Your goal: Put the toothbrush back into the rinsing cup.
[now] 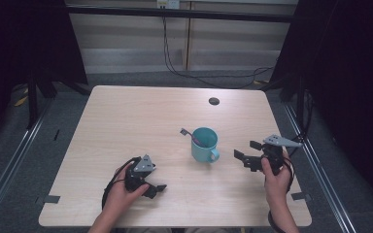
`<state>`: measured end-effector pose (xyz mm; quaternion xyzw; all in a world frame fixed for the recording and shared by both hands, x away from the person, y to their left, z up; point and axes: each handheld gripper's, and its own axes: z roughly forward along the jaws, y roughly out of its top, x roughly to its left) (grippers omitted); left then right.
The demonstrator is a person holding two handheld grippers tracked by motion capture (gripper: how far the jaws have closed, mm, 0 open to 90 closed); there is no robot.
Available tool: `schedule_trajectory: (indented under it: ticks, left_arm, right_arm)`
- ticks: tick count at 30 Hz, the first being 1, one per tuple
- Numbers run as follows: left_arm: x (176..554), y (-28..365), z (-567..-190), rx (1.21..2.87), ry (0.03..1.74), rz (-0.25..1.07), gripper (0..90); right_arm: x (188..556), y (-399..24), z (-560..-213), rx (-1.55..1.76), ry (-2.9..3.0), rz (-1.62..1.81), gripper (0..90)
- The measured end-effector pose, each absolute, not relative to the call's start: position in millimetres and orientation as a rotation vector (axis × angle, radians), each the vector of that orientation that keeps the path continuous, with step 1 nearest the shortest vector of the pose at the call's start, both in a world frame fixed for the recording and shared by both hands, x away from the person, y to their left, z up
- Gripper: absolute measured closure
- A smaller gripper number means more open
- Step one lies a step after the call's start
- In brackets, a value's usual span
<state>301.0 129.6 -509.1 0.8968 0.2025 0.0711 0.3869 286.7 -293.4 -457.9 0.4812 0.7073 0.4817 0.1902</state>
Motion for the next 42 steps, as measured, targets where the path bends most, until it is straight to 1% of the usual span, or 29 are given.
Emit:
schedule_trajectory:
  ticks: [25,42]
  left_arm:
    - [300.8,129.5,-509.3,2.279,0.519,0.180,12.7]
    - [300.9,129.6,-509.2,2.282,0.516,0.181,12.7]
  right_arm:
    - [262.6,-306.5,-481.7,1.374,2.021,1.328,14.3]
    - [252.3,-309.9,-495.3,1.351,2.120,1.192,14.3]
